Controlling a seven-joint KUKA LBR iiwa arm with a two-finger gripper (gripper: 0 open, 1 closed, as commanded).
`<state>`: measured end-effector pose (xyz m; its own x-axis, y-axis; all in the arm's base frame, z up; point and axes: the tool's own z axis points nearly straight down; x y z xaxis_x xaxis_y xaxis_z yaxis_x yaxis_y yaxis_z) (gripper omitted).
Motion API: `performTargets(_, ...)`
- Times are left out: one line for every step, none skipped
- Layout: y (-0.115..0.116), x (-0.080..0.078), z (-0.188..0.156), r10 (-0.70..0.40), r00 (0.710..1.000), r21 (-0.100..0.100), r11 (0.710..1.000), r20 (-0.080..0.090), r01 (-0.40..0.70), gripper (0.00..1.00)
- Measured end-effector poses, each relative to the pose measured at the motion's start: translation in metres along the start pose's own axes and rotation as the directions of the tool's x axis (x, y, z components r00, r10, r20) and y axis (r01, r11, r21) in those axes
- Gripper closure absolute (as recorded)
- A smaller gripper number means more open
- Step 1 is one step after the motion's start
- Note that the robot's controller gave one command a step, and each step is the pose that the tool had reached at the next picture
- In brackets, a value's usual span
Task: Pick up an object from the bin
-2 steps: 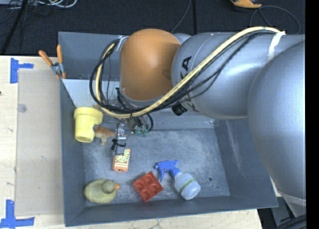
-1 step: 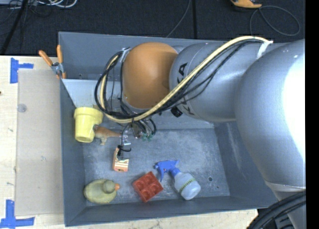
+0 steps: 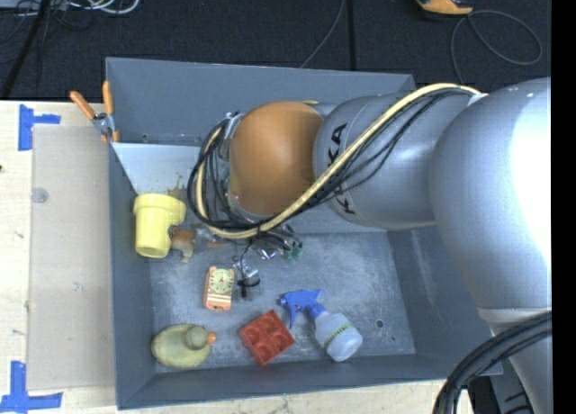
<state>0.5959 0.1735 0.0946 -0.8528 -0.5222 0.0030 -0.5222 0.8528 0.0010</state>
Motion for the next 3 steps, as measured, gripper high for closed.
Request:
performTargets(-0.011, 0.001, 0.021, -0.057, 0.998, -0.002, 0.998, 0.000, 0.057, 0.00)
performTargets(-0.007, 0.005, -0.004, -0.164, 0.986, -0.001, 0.986, 0.001, 0.164, 0.00)
performTargets(-0.003, 0.002, 0.024, -0.143, 0.990, -0.003, 0.990, 0.001, 0.143, 1.00)
